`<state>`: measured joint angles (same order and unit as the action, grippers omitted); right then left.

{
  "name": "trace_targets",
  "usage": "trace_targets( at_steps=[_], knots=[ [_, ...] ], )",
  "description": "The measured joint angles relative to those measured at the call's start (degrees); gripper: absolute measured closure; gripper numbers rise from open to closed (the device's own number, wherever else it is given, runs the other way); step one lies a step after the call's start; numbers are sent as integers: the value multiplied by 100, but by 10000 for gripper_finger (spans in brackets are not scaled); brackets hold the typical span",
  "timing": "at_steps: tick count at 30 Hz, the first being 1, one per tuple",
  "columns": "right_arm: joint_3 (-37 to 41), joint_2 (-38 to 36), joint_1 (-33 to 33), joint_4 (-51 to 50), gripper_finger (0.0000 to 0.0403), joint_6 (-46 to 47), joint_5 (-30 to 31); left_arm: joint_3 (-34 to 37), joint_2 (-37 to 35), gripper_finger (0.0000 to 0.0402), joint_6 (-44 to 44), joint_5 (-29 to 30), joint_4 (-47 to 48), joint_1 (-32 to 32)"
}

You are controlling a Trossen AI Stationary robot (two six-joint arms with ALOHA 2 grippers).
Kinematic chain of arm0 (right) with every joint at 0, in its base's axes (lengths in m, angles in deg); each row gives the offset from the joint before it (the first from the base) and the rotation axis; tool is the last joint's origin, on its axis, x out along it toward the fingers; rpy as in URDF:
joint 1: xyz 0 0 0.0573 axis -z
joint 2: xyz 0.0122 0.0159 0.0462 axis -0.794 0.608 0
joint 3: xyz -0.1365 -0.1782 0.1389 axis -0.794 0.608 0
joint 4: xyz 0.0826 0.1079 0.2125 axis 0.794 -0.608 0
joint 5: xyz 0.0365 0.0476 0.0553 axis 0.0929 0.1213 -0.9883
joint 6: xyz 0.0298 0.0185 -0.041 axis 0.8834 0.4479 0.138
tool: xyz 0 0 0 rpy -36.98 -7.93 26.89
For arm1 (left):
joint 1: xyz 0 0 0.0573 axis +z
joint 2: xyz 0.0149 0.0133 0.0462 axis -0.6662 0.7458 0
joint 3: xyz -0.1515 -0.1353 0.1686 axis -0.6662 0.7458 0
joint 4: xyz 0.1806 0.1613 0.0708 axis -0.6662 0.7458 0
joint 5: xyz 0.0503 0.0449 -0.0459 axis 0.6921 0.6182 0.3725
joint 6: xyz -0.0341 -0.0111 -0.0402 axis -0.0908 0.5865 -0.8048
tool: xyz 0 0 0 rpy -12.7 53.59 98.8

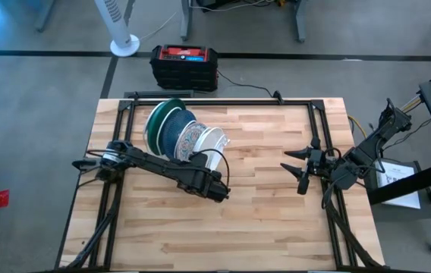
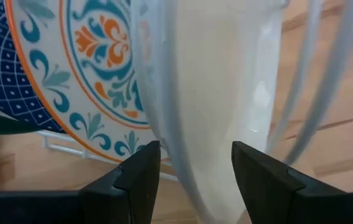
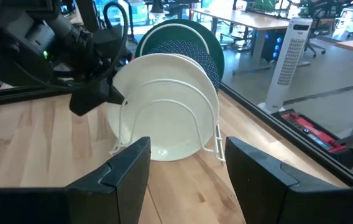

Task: Sort dishes
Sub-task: Put the white plate in the dish rack

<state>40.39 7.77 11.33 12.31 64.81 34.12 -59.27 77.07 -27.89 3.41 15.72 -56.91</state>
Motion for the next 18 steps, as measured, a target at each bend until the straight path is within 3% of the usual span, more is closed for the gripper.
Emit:
trace_targets(
  at_steps=[10, 18],
  knots=[
    [0, 0, 0, -4, 204, 2, 0, -1025, -2, 214, 721, -331, 380, -14],
    [0, 2, 0, -194, 204, 202, -7, -1366, 18, 214, 1161, -421, 385, -9]
  ],
)
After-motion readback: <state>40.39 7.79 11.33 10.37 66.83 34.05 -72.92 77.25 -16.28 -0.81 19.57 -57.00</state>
